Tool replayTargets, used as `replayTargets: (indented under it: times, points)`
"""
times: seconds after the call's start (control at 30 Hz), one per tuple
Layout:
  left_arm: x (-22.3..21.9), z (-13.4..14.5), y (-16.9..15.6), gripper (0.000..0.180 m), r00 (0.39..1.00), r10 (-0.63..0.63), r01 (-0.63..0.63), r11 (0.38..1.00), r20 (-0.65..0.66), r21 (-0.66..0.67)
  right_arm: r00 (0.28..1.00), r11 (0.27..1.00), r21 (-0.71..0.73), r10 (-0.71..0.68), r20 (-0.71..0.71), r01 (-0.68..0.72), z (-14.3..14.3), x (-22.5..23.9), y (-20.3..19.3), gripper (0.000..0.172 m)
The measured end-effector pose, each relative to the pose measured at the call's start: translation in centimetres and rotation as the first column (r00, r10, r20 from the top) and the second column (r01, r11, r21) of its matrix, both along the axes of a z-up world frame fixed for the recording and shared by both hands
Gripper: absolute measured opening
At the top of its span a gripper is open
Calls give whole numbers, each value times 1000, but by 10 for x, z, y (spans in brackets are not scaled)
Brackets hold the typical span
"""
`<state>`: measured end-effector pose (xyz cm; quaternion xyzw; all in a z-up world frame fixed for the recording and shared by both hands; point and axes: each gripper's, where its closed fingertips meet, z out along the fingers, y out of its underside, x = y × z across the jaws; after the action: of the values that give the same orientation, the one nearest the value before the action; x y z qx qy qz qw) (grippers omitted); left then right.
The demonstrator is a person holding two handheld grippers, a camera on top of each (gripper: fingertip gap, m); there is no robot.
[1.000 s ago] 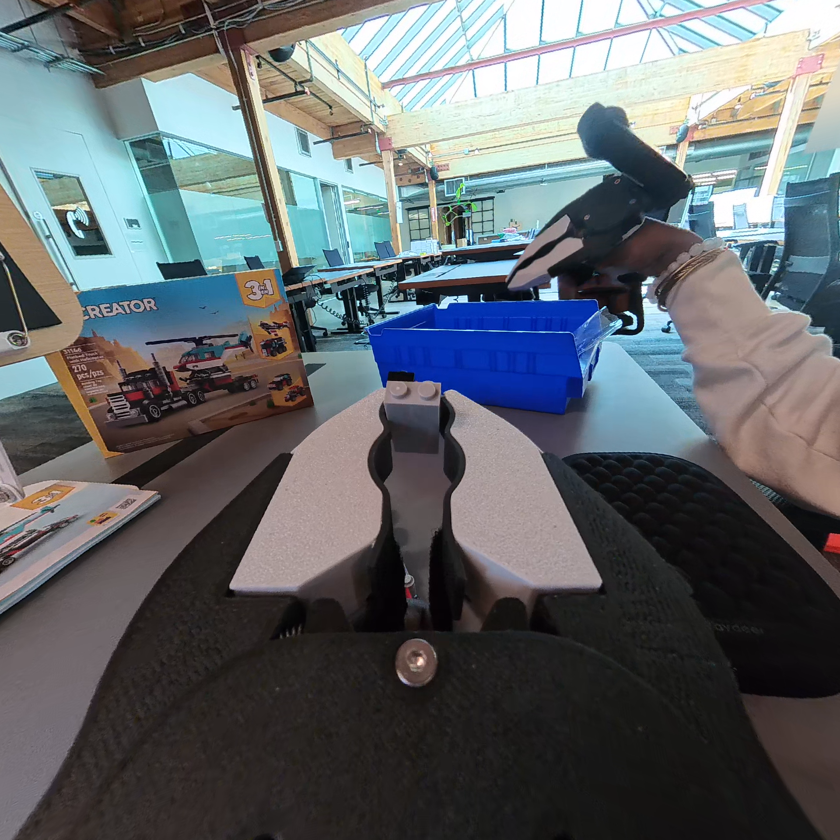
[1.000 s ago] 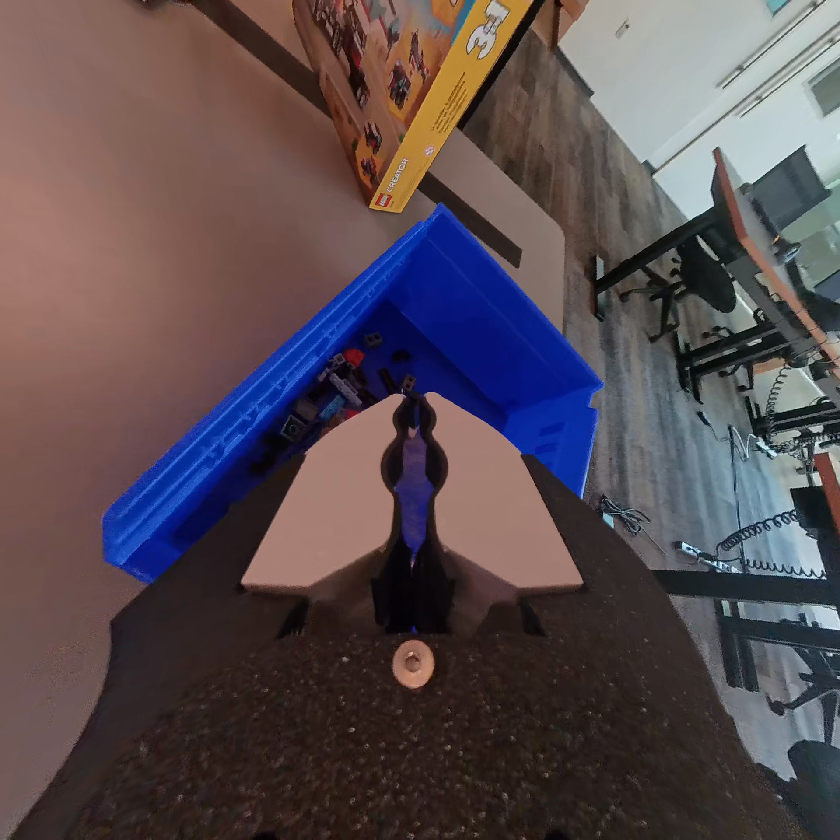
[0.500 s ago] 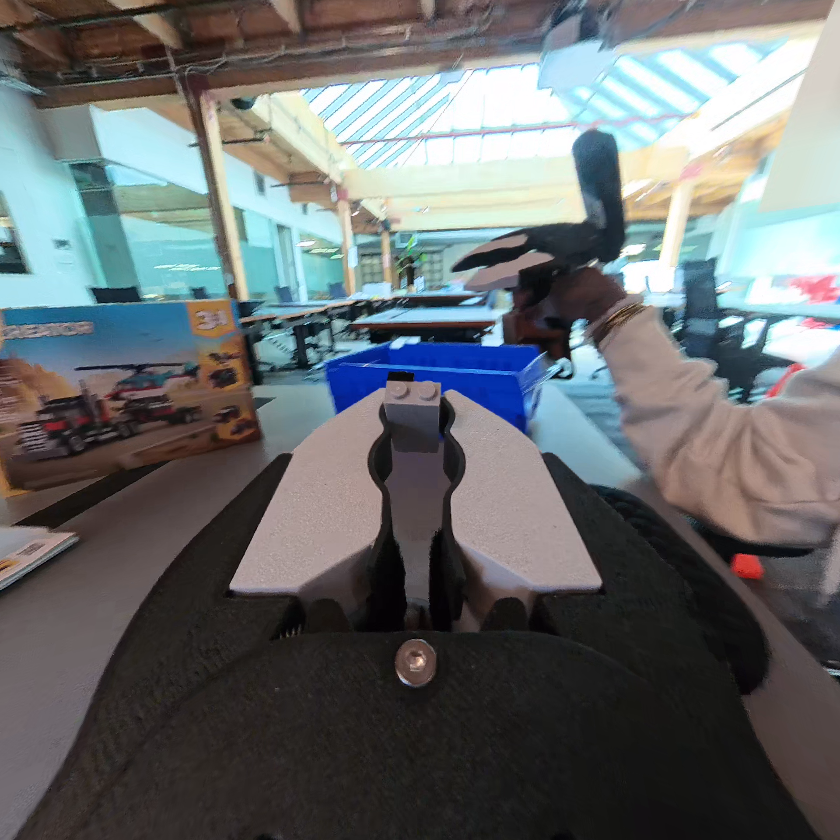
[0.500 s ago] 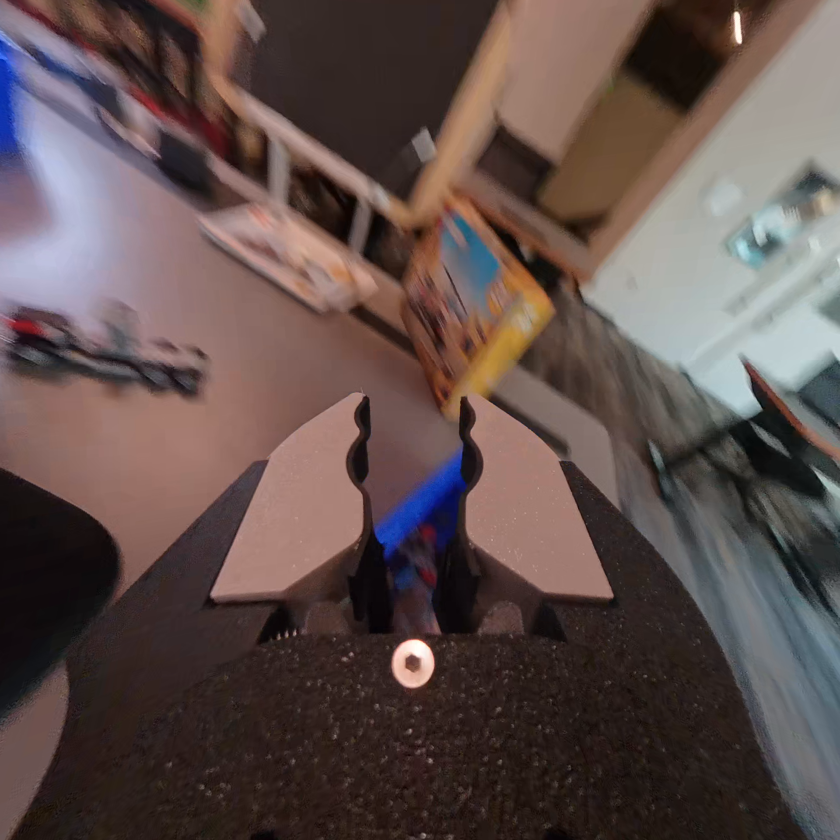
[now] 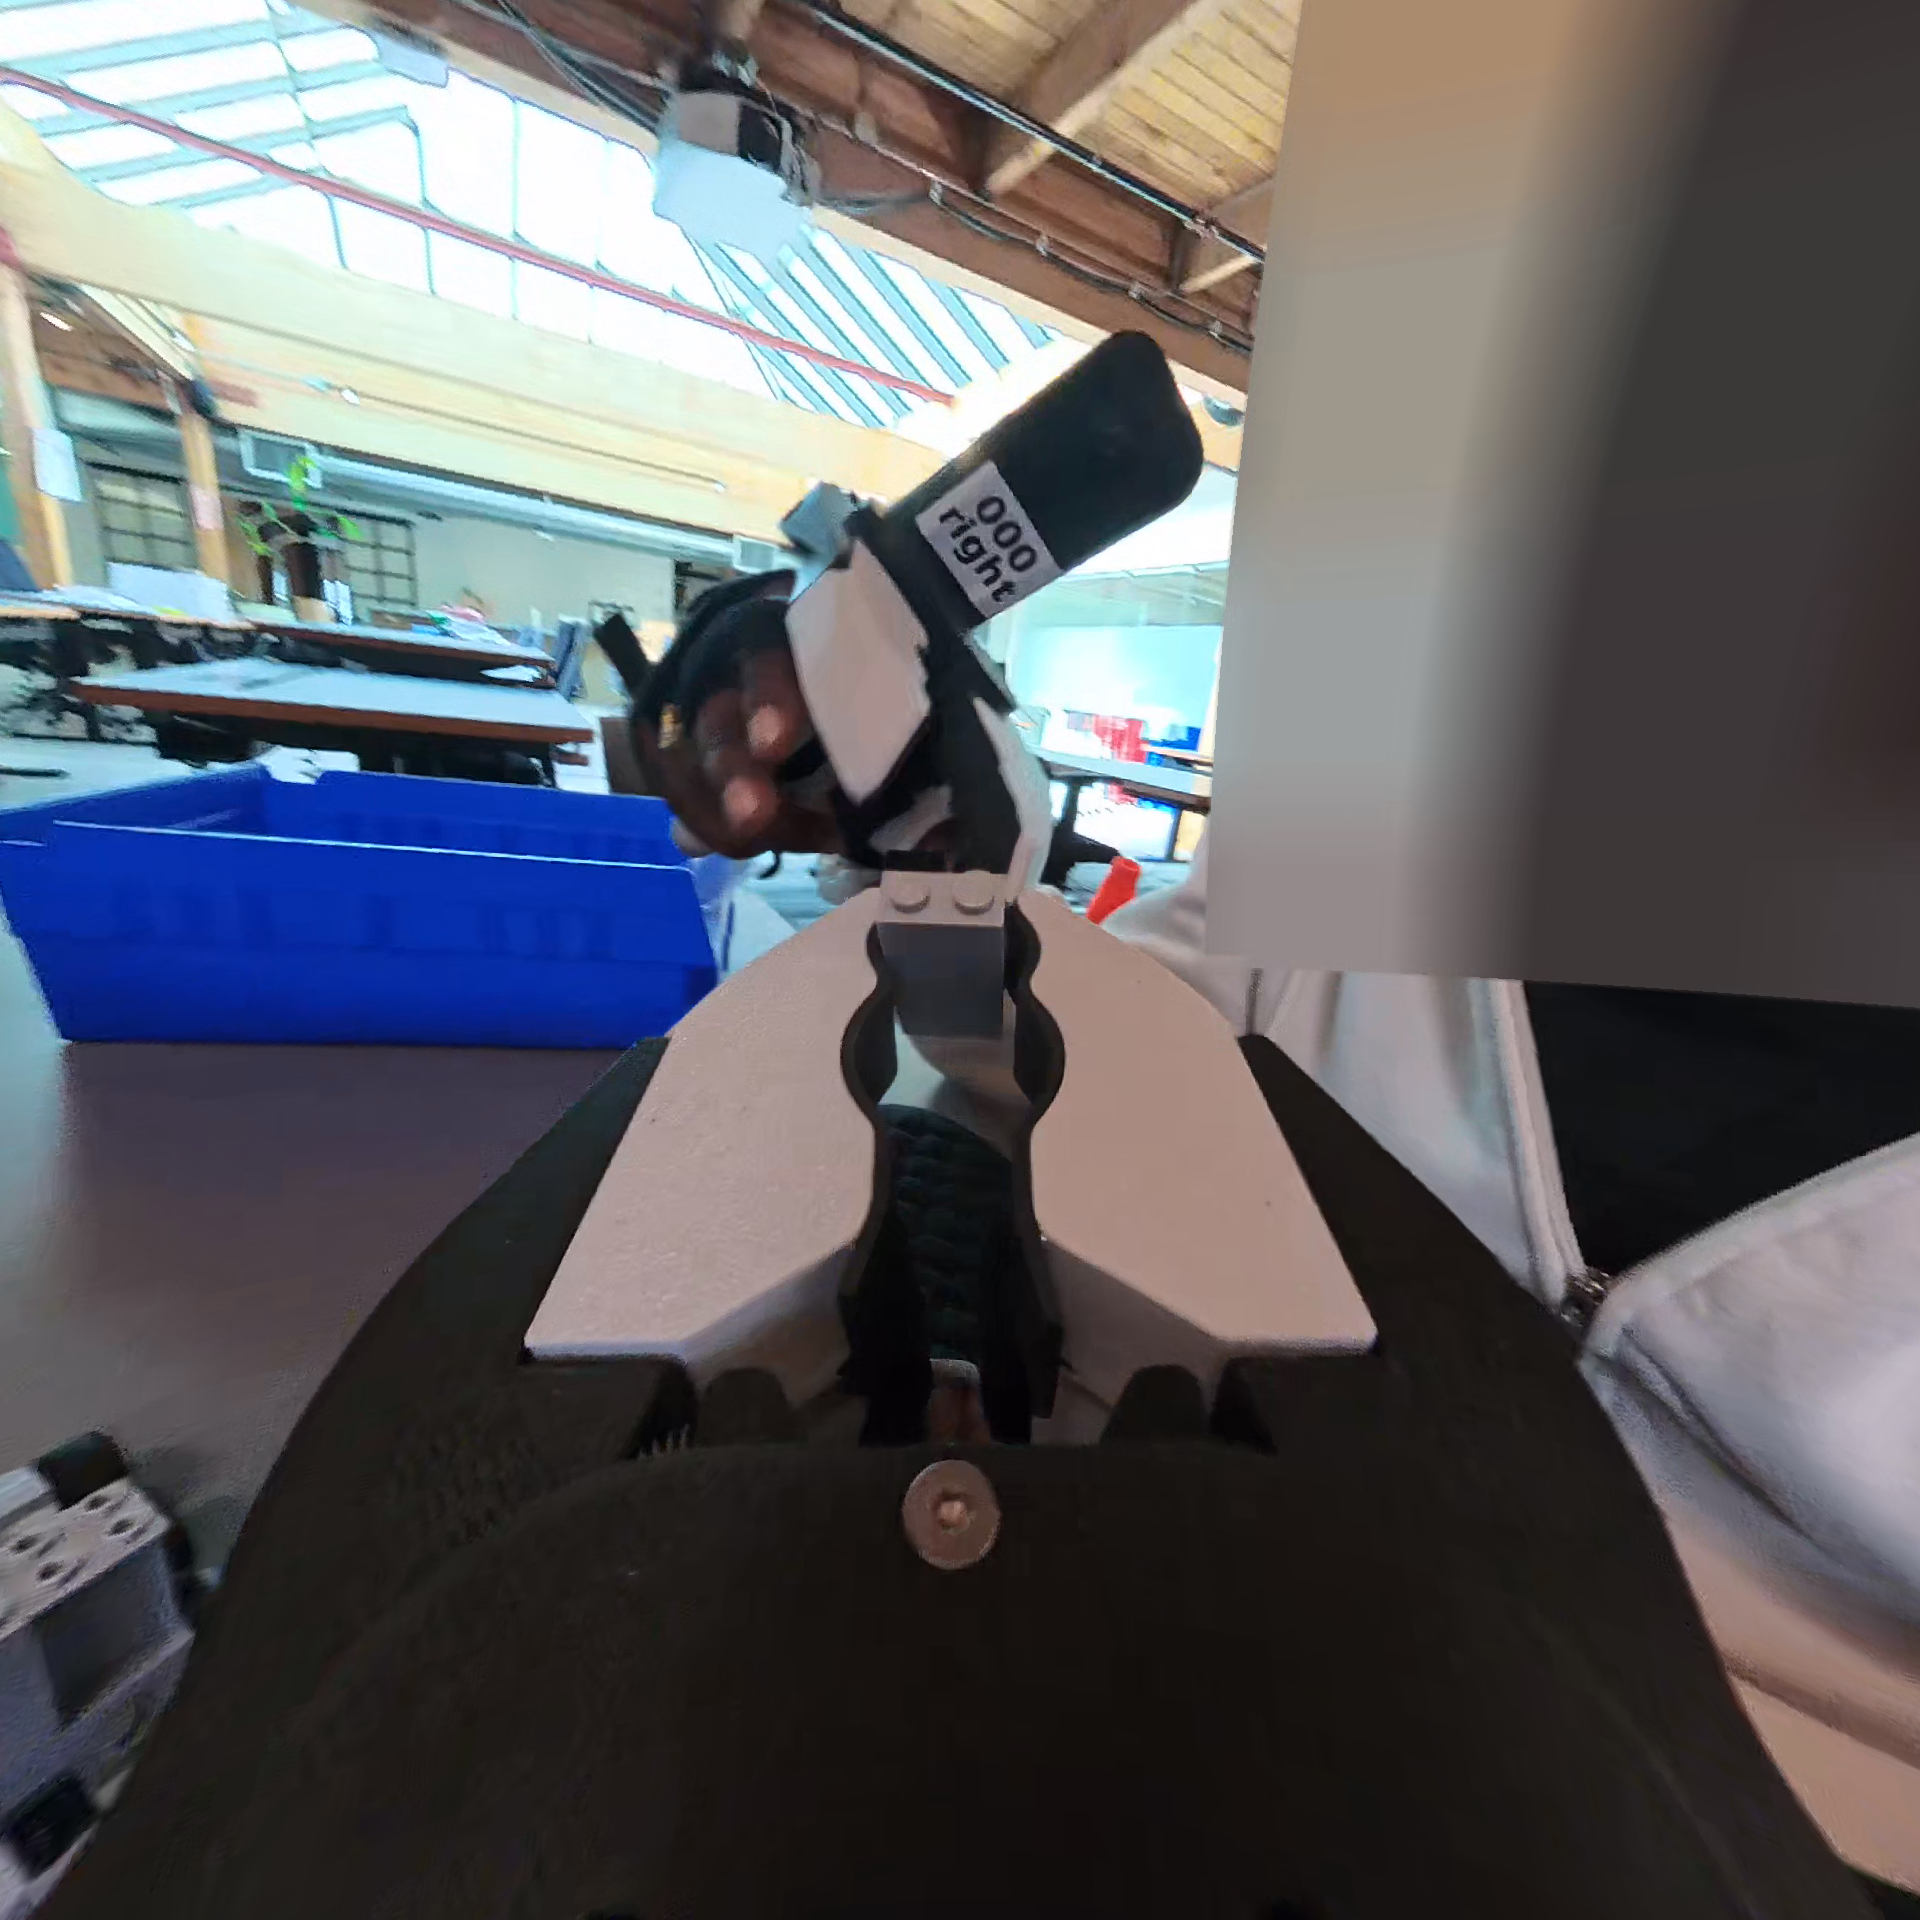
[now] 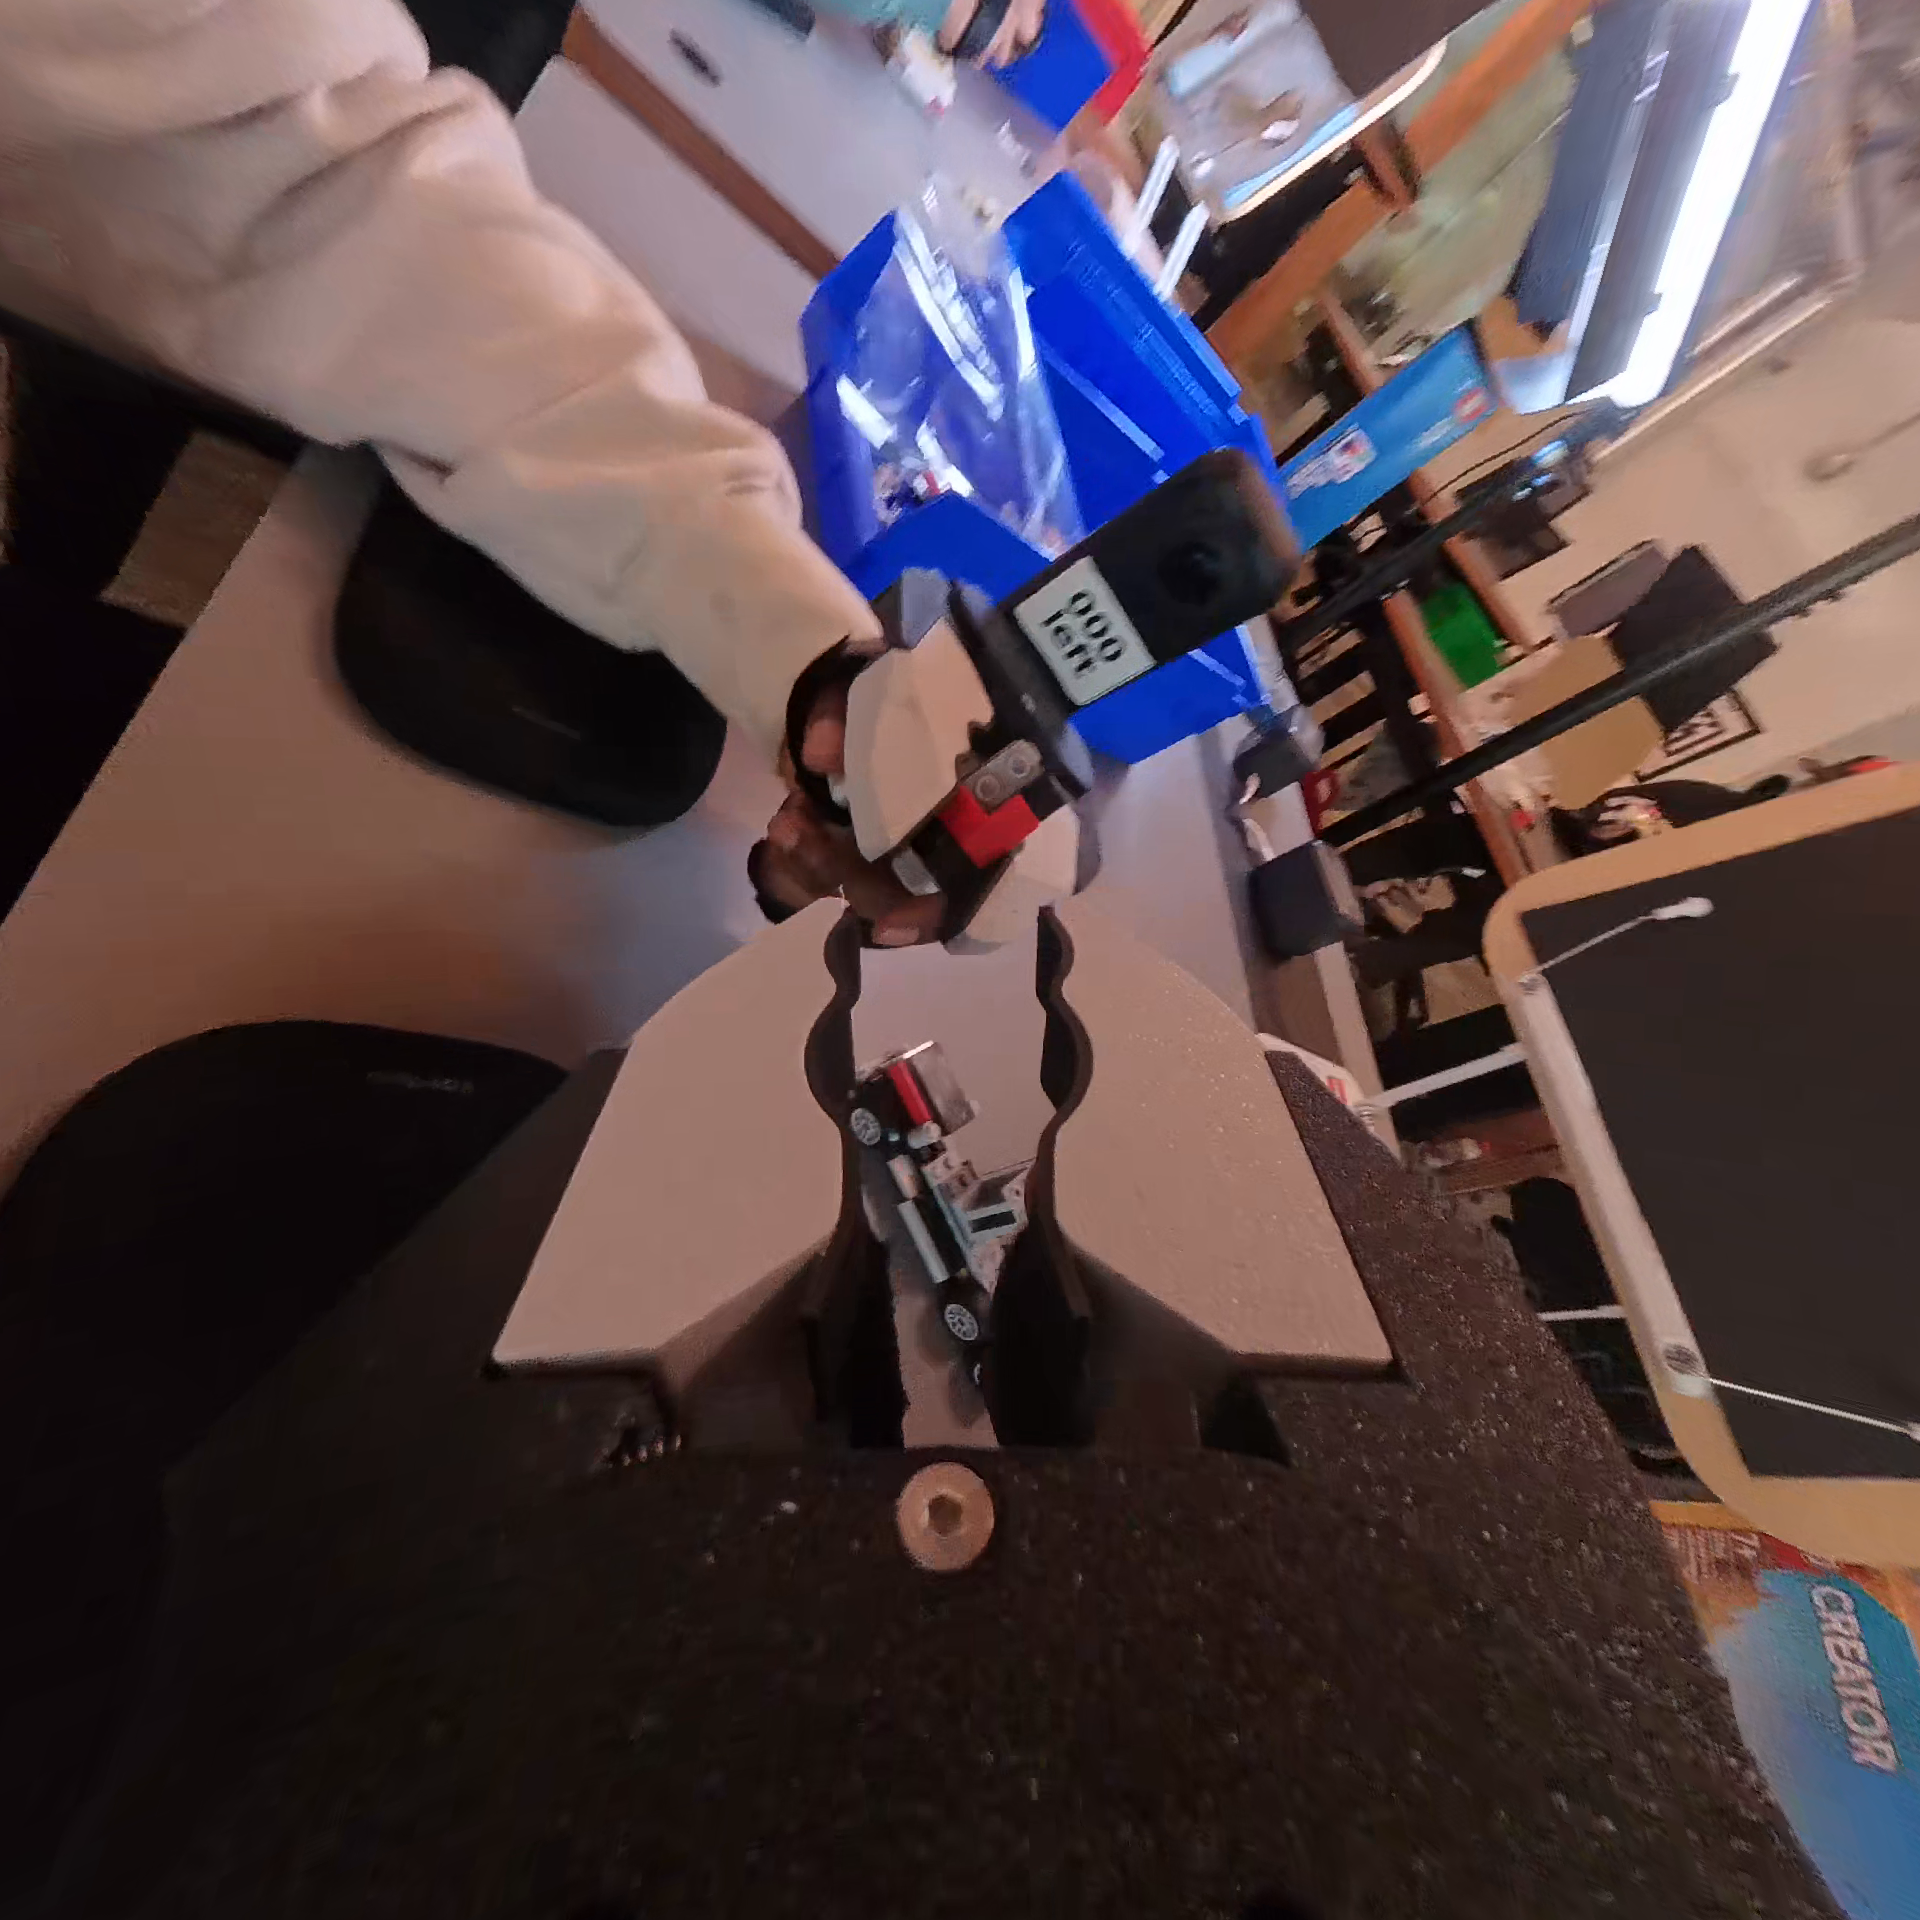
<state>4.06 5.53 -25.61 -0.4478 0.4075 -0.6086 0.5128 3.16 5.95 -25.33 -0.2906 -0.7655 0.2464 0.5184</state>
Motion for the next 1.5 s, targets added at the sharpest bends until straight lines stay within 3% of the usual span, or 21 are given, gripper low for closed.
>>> replayTargets:
  times: [0.1, 0.27, 0.53, 1.0, 1.2, 1.5]
  points:
    - [5, -4, -7, 18, 998, -59, 59, 998, -29, -27, 999, 998, 56, 6, 47, -8, -17, -12, -1, 32]
    - [5, -4, -8, 18, 996, -87, 84, 995, -35, -61, 1000, 990, 142, 8, -18, -5, -14, -23, -2, 30]
    - [6, -7, -11, 18, 990, -123, 115, 988, -70, -100, 999, 986, 165, 23, -36, -17, -13, -24, -3, 26]
    - [8, -13, -5, 18, 985, -76, 60, 993, -153, -105, 1000, 966, 259, -23, -2, 23, -18, -21, 3, 27]
    - [7, -23, 5, 18, 974, -29, 0, 991, -223, -130, 995, 913, 402, -90, 44, 65, -26, -20, 13, 25]
    - [6, -30, 12, 18, 965, -54, -18, 962, -255, -273, 986, 869, 486, -149, 77, 93, -34, -21, 23, 27]
